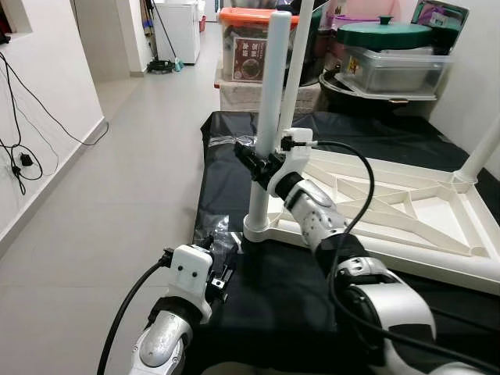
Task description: Building children table
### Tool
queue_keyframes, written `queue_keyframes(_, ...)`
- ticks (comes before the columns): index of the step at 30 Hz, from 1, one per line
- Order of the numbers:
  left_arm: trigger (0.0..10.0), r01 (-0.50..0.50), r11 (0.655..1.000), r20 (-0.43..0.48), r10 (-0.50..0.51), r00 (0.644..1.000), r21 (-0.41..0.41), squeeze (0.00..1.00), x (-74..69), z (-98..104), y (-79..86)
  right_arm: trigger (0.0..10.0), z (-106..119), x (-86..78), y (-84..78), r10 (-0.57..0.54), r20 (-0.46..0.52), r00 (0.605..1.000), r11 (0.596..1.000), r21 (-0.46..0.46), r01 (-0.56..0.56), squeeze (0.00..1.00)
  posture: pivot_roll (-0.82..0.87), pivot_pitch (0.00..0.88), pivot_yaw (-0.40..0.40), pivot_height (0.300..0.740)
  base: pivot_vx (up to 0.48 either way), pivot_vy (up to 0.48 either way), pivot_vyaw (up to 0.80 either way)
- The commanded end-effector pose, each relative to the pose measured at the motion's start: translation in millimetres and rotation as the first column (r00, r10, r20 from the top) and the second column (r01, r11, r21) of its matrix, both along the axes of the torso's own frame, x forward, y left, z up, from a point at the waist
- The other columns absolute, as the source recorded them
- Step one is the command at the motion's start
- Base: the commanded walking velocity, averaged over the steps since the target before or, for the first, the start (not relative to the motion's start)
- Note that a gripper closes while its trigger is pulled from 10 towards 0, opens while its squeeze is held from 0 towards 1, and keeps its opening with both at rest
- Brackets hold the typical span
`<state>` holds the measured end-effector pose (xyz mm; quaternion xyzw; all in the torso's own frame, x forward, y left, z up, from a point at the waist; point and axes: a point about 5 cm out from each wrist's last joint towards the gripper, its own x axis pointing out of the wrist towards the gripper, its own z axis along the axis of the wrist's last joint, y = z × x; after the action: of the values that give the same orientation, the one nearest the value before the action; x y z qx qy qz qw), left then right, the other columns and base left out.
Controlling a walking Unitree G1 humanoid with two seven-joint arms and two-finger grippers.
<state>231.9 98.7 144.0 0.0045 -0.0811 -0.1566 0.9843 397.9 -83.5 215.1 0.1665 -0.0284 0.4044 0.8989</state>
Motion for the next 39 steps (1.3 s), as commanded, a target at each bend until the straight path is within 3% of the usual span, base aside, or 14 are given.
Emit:
queue_keyframes(1,10.0,0.007,1.000,-0.010,-0.007,1.000,0.003,0.00,0.1,-2.8,-2.0,10.0,-10.2,-10.7,14.3,0.215,-0.004,0.977,0.974,-0.076,-0.215,0.00,0.02,0.000,-0.052,0.740,0.000,0.000,0.00)
queue_keyframes(9,10.0,0.006,1.000,-0.008,-0.006,1.000,0.004,0.00,0.5,-1.9,-2.1,10.0,-14.7,-19.0,19.4,0.383,0.004,0.924,0.916,-0.132,-0.380,0.00,0.03,0.000,-0.057,0.740,0.000,0.000,0.00)
queue_keyframes(16,10.0,0.001,1.000,-0.002,-0.001,1.000,0.007,0.00,0.9,0.0,-1.2,10.0,-19.1,-32.0,36.0,0.589,0.012,0.808,0.793,-0.200,-0.575,0.00,0.04,0.000,-0.060,0.740,0.000,0.000,0.00)
queue_keyframes(17,10.0,0.000,1.000,-0.002,0.000,1.000,0.007,0.00,1.0,-0.1,-1.0,1.7,-18.6,-33.0,36.4,0.605,0.011,0.796,0.781,-0.200,-0.591,0.00,0.04,0.000,-0.060,0.740,0.000,0.000,0.00)
queue_keyframes(18,10.0,0.000,1.000,-0.002,0.000,1.000,0.007,0.00,1.0,-0.1,-1.0,1.7,-18.6,-33.0,36.4,0.605,0.011,0.796,0.781,-0.200,-0.591,0.00,0.04,0.000,-0.060,0.740,0.000,0.000,0.00)
queue_keyframes(19,10.0,0.000,1.000,-0.002,0.000,1.000,0.007,0.00,0.8,-0.1,-0.8,0.0,-18.5,-33.7,36.7,0.616,0.009,0.788,0.773,-0.202,-0.602,0.00,0.03,0.000,-0.057,0.740,0.000,0.000,0.00)
queue_keyframes(21,10.0,0.001,1.000,-0.003,-0.001,1.000,0.007,0.00,0.7,-0.3,-0.9,0.0,-18.8,-32.3,37.9,0.587,0.014,0.810,0.793,-0.213,-0.571,0.00,0.03,0.000,-0.057,0.740,0.000,0.000,0.00)
queue_keyframes(24,10.0,0.003,1.000,-0.005,-0.003,1.000,0.007,0.00,0.6,-0.8,-1.4,0.0,-17.8,-28.2,39.8,0.508,0.043,0.860,0.843,-0.227,-0.487,0.00,0.03,0.000,-0.057,0.740,0.000,0.000,0.00)
queue_keyframes(28,10.0,0.004,1.000,-0.008,-0.004,1.000,0.007,0.00,0.6,-1.6,-1.0,0.0,-17.7,-12.8,39.6,0.182,0.046,0.982,0.963,-0.210,-0.169,0.00,0.03,0.000,-0.055,0.740,0.000,0.000,0.00)
queue_keyframes(32,10.0,0.004,1.000,-0.009,-0.004,1.000,0.008,0.00,0.7,-2.2,-1.0,0.0,-19.8,-7.5,37.0,0.037,0.034,0.999,0.978,-0.206,-0.029,0.00,0.03,0.000,-0.055,0.740,0.000,0.000,0.00)
queue_keyframes(33,10.0,0.004,1.000,-0.010,-0.004,1.000,0.007,0.00,0.7,-2.2,-0.9,0.0,-23.1,-3.4,33.4,-0.091,0.010,0.996,0.973,-0.212,0.091,0.00,0.02,0.000,-0.051,0.740,0.000,0.000,0.00)
queue_keyframes(36,10.0,0.007,1.000,-0.012,-0.007,1.000,0.008,0.00,0.5,-2.9,-1.1,0.0,-42.6,4.9,4.7,-0.587,-0.084,0.806,0.788,-0.287,0.544,0.00,0.02,0.000,-0.051,0.740,0.000,0.000,0.00)
queue_keyframes(38,10.0,0.007,1.000,-0.012,-0.007,1.000,0.008,0.00,0.5,-2.9,-1.1,0.0,-42.6,4.9,4.7,-0.587,-0.084,0.806,0.788,-0.287,0.544,0.00,0.02,0.000,-0.051,0.740,0.000,0.000,0.00)
queue_keyframes(39,10.0,0.008,1.000,-0.012,-0.008,1.000,0.008,0.00,0.4,-3.1,-1.2,0.0,-46.6,4.5,0.1,-0.651,-0.104,0.752,0.742,-0.298,0.601,0.00,0.02,0.000,-0.051,0.740,0.000,0.000,0.00)
